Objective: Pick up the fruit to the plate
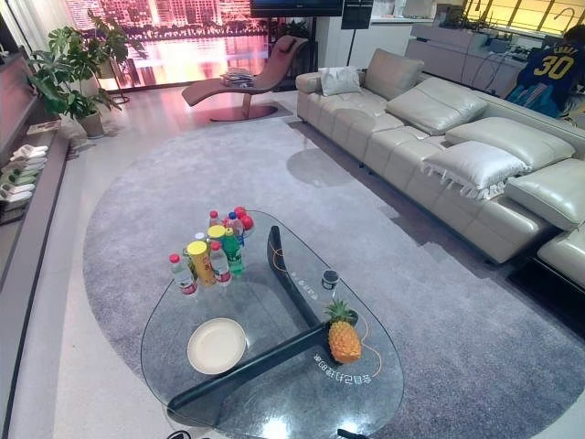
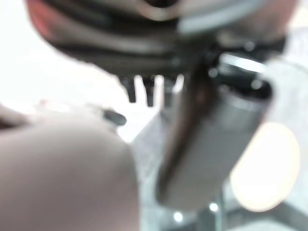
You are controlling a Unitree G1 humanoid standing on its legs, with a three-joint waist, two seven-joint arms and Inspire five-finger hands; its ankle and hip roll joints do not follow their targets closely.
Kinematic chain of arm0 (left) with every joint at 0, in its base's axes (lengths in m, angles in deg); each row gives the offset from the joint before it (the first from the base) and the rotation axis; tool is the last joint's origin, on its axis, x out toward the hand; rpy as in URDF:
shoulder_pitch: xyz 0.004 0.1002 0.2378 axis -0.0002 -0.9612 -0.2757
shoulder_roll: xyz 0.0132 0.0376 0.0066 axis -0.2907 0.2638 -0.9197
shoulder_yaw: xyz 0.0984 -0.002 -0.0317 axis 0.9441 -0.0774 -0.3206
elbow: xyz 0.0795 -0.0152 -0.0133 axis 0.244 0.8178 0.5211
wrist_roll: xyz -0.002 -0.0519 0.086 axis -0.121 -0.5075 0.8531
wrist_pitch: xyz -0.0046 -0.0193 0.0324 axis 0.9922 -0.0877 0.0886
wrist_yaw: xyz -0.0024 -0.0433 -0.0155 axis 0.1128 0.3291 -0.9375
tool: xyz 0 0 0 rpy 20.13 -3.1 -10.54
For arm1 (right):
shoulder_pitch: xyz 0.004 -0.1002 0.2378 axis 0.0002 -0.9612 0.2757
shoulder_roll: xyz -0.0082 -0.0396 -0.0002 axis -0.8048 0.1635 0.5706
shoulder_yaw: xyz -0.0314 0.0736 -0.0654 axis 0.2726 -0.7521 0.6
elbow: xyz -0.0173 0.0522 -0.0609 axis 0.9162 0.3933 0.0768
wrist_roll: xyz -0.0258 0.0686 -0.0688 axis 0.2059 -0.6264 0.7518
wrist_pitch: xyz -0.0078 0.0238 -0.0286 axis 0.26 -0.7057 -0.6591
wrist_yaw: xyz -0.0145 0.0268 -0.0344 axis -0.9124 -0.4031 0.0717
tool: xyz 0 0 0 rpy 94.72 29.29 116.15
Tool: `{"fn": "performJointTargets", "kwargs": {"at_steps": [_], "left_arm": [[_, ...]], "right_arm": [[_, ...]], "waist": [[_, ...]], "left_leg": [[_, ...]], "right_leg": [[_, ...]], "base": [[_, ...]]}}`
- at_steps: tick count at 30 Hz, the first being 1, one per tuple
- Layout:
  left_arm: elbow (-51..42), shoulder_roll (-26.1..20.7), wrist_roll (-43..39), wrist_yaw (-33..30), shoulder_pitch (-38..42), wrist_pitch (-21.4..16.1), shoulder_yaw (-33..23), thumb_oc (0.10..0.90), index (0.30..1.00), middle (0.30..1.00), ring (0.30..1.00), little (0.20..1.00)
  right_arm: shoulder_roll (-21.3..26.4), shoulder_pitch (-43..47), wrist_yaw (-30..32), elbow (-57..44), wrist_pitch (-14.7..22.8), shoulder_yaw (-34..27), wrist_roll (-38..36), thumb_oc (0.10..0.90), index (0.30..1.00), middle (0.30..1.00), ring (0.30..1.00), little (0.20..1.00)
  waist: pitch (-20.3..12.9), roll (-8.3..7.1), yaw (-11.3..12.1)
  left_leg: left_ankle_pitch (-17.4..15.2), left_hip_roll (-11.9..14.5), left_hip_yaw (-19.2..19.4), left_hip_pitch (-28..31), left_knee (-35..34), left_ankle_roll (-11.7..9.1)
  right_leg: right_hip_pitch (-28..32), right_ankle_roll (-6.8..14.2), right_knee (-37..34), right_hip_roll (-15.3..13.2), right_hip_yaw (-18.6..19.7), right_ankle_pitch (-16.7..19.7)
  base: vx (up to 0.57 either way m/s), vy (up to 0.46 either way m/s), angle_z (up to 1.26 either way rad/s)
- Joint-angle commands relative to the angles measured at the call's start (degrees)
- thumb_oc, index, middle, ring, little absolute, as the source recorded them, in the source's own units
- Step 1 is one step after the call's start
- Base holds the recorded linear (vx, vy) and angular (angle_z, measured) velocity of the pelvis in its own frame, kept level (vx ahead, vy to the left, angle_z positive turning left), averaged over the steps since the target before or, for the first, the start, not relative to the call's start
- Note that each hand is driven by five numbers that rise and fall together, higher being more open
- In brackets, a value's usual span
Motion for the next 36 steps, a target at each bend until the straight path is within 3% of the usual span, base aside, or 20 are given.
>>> {"fn": "performJointTargets", "kwargs": {"at_steps": [1, 21, 30, 36], "left_arm": [[4.3, 0.4, 0.1, 1.3, 5.1, -1.1, 0.0, 0.8, 0.9, 0.9, 0.9, 0.9], [4.4, 0.5, 0.1, 1.5, 5.2, -1.4, 0.1, 0.8, 0.9, 0.9, 0.9, 0.9], [4.3, 0.2, -0.6, 1.0, 4.7, -1.1, 0.0, 0.8, 0.9, 0.9, 0.9, 0.9], [4.1, -0.9, -1.7, 1.5, 4.1, -1.3, -0.4, 0.8, 0.9, 0.9, 0.9, 0.9]], "right_arm": [[0.3, 2.5, -1.0, 4.5, 0.2, 1.5, 2.1, 0.8, 0.9, 0.9, 0.9, 0.9], [0.3, 2.5, -0.2, 4.8, 0.7, 1.4, 2.1, 0.8, 0.9, 0.9, 0.9, 0.9], [1.0, 2.7, 7.0, 4.5, 4.0, 0.4, 3.9, 0.8, 0.9, 0.9, 0.9, 0.9], [2.5, 3.6, 12.6, 2.0, 6.9, -0.9, 0.8, 0.8, 0.9, 0.9, 0.9, 0.9]], "waist": [[0.8, -1.72, 0.2], [1.1, -1.62, 0.0], [2.2, -1.79, 0.0], [4.0, -2.46, 0.4]], "left_leg": [[-3.3, -2.3, -0.5, 0.1, 0.4, -1.7], [-3.2, -2.3, -0.4, -0.1, 0.5, -1.6], [-3.1, -2.0, -0.1, -0.8, 0.9, -1.5], [-3.3, -1.8, -0.1, -2.6, 2.6, -1.2]], "right_leg": [[2.9, 3.2, 1.4, -2.6, -1.0, -0.5], [2.6, 3.2, 1.6, -2.7, -0.8, -0.5], [1.4, 3.2, 2.7, -2.5, -0.6, -0.7], [-0.5, 3.1, 4.0, -2.2, -0.2, -0.8]], "base": [[0.0, 0.0, 0.0], [0.0, 0.0, 0.0], [0.02, -0.003, 0.0], [0.01, -0.022, -0.01]]}}
